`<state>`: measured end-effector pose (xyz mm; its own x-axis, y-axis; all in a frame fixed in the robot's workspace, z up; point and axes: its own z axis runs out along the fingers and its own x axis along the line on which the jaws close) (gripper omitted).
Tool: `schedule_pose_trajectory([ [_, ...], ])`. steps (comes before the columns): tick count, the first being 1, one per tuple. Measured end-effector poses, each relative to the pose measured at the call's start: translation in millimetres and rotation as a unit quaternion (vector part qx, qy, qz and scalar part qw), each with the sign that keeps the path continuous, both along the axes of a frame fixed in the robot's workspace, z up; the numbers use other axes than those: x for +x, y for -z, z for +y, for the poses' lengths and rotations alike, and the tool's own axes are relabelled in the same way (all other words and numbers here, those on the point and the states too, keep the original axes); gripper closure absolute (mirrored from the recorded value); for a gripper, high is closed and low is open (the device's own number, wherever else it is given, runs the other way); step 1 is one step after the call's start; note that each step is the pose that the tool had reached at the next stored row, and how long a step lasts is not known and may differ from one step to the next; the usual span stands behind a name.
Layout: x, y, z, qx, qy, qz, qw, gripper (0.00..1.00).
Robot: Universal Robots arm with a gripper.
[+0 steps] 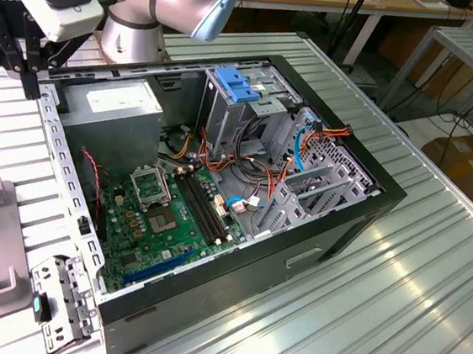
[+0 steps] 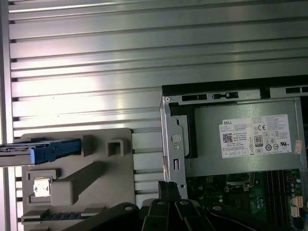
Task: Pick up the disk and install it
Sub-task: 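Reach for the disk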
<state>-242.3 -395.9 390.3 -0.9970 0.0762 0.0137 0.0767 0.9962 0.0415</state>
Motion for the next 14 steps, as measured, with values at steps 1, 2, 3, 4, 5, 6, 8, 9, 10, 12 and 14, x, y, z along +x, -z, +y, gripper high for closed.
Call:
schedule_pose_trajectory([
  [1,-1.3,0.0,0.0,0.0,0.0,0.0001,1.0,0.89],
  [2,-2.8,0.0,0.0,0.0,0.0,0.0002,1.0,0.89],
  [3,-5.0,0.1,0.0,0.0,0.0,0.0004,1.0,0.89],
  [4,-6.3,0.1,0.0,0.0,0.0,0.0005,1.0,0.89],
  [5,-7.8,0.1,0.0,0.0,0.0,0.0006,1.0,0.89],
  [6,-9.3,0.2,0.1,0.0,0.0,0.0006,1.0,0.89],
  [8,-12.3,0.2,0.1,0.0,0.0,0.0008,1.0,0.89],
  [9,-14.2,0.3,0.1,0.0,0.0,0.0008,1.0,0.89],
  [10,-15.9,0.3,0.1,0.0,0.0,0.0009,1.0,0.89],
  [12,-20.3,0.3,0.1,0.0,0.0,0.0011,1.0,0.89],
  [14,-26.8,0.5,0.1,0.0,0.0,0.0014,1.0,0.89],
])
